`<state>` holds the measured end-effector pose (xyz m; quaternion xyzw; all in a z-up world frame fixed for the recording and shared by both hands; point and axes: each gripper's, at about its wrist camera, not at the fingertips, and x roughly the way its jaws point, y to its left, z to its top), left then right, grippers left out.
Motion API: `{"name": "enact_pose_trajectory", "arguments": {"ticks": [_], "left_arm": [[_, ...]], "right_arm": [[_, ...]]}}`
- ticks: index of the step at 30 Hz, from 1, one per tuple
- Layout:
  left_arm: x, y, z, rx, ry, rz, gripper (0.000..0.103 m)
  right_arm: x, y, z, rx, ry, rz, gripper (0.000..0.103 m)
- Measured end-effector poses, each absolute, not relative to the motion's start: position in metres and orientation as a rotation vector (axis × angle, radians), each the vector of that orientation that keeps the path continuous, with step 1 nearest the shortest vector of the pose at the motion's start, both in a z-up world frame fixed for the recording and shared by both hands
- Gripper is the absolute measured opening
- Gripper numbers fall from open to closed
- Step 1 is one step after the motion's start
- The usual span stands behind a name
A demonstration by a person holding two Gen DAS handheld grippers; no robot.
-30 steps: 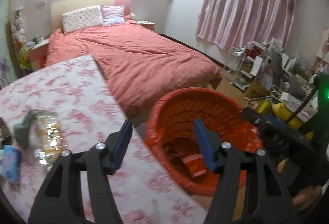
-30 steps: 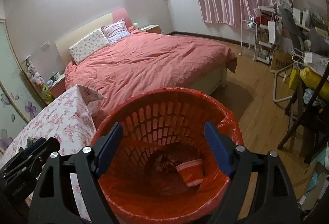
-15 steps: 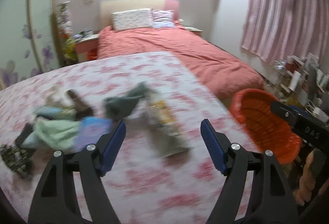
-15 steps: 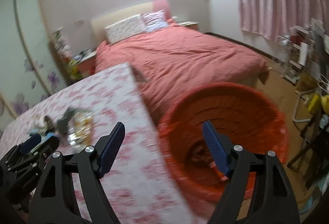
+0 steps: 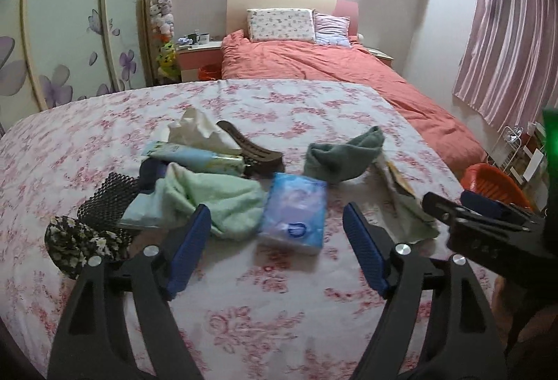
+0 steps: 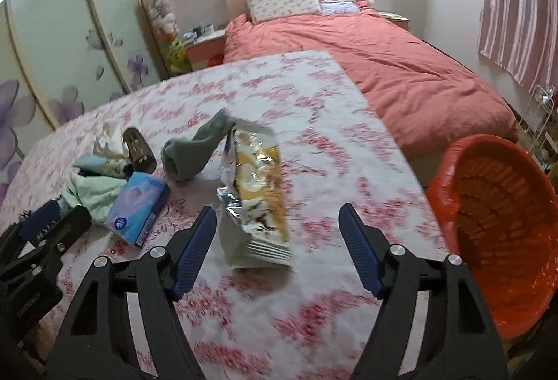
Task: Collect trash
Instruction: 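Grasp the snack wrapper with the right tool while the left tool grasps the blue tissue pack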
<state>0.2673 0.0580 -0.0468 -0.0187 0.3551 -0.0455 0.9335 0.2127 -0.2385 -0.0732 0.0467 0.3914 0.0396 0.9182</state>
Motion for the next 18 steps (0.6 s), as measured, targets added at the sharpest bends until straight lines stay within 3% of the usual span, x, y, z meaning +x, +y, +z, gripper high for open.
{"name": "enact_pose_trajectory", "arguments": {"ticks": [3, 5, 7, 9, 18], "left_arm": [[0.269, 0.062, -0.052, -0.042, 0.732, -0.090, 0.083], [0.270, 0.063, -0.054, -0.045, 0.738, -0.092, 0.084], [0.272, 0.062, -0.057, -0.040, 0.745, -0.091, 0.084], [0.275, 0.060, -0.059, -0.039, 0.755, -0.093, 0.084], [0.291, 0.042, -0.073, -0.026, 0.810, -0.115, 0.084]], "right_arm": [[0.224, -0.233, -0.086, 0.084, 0.851, 0.067, 0.067], [0.228, -0.233, -0.093, 0.087, 0.880, 0.062, 0.060], [0.230, -0.234, -0.098, 0.095, 0.903, 0.059, 0.043], [0.229, -0.235, -0.097, 0.096, 0.898, 0.056, 0.037], [0.213, -0.266, -0.089, 0.161, 0.849, -0.006, 0.032]]}}
